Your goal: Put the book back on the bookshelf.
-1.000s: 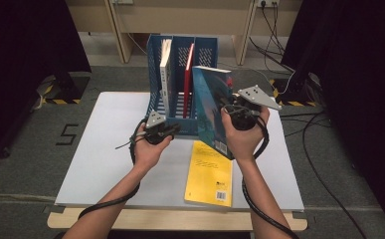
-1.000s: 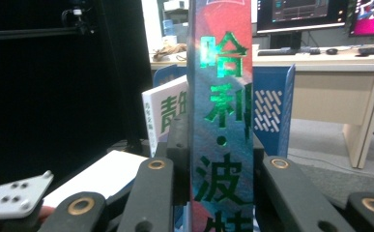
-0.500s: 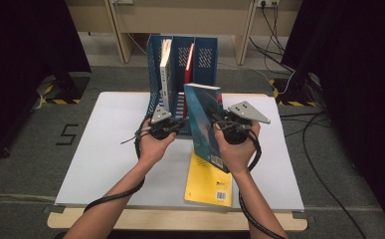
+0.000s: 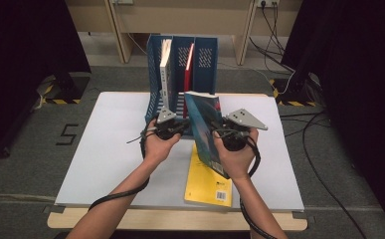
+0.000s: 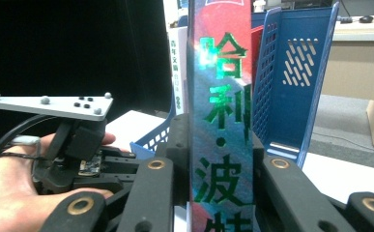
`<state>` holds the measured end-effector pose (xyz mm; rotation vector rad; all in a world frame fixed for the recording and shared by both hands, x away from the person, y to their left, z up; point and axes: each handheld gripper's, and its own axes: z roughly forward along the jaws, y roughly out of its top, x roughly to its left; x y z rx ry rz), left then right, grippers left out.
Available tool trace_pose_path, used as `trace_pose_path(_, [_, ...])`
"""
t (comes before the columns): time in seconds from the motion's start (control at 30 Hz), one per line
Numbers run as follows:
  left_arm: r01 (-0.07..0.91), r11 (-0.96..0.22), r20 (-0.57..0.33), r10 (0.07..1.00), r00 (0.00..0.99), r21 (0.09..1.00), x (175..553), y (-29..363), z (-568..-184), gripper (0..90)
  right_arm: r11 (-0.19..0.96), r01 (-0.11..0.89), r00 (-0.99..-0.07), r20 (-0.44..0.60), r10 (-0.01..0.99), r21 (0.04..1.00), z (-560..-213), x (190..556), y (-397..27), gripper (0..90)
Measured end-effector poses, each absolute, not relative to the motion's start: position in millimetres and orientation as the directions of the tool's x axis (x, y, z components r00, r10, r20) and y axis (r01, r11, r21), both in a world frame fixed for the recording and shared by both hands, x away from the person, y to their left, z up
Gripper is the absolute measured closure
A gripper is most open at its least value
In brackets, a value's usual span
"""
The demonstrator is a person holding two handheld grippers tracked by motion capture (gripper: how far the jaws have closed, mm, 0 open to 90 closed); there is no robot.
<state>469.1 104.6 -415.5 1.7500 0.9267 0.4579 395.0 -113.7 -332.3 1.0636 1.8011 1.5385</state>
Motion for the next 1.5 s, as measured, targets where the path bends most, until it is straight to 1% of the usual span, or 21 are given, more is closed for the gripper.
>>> trace_pose_path(0.17, [0.366, -0.146, -0.129, 0.766, 0.63, 0.919, 467, 102, -416, 82.5, 0.036, 0.225, -0.55, 0.097, 0.829, 0.974, -332, 391, -116, 74.7])
trace_pose_path(0.63, [0.356, -0.144, -0.129, 0.757, 0.641, 0.923, 464, 94, -415, 82.2, 0.086, 0.249, -0.564, 0.073, 0.823, 0.965, -330, 379, -132, 74.6])
trace_pose_path(0.9, [0.344, -0.119, -0.137, 0.762, 0.633, 0.931, 467, 92, -412, 81.6, 0.066, 0.26, -0.562, 0.095, 0.821, 0.963, -332, 377, -137, 74.6])
trace_pose_path(1.03, [0.341, -0.119, -0.137, 0.756, 0.64, 0.933, 470, 92, -411, 81.5, 0.073, 0.252, -0.567, 0.087, 0.819, 0.965, -332, 377, -138, 74.5])
trace_pose_path(1.5, [0.334, -0.126, -0.13, 0.75, 0.648, 0.934, 469, 88, -412, 81.6, 0.115, 0.325, -0.577, 0.101, 0.811, 0.939, -326, 378, -146, 74.1])
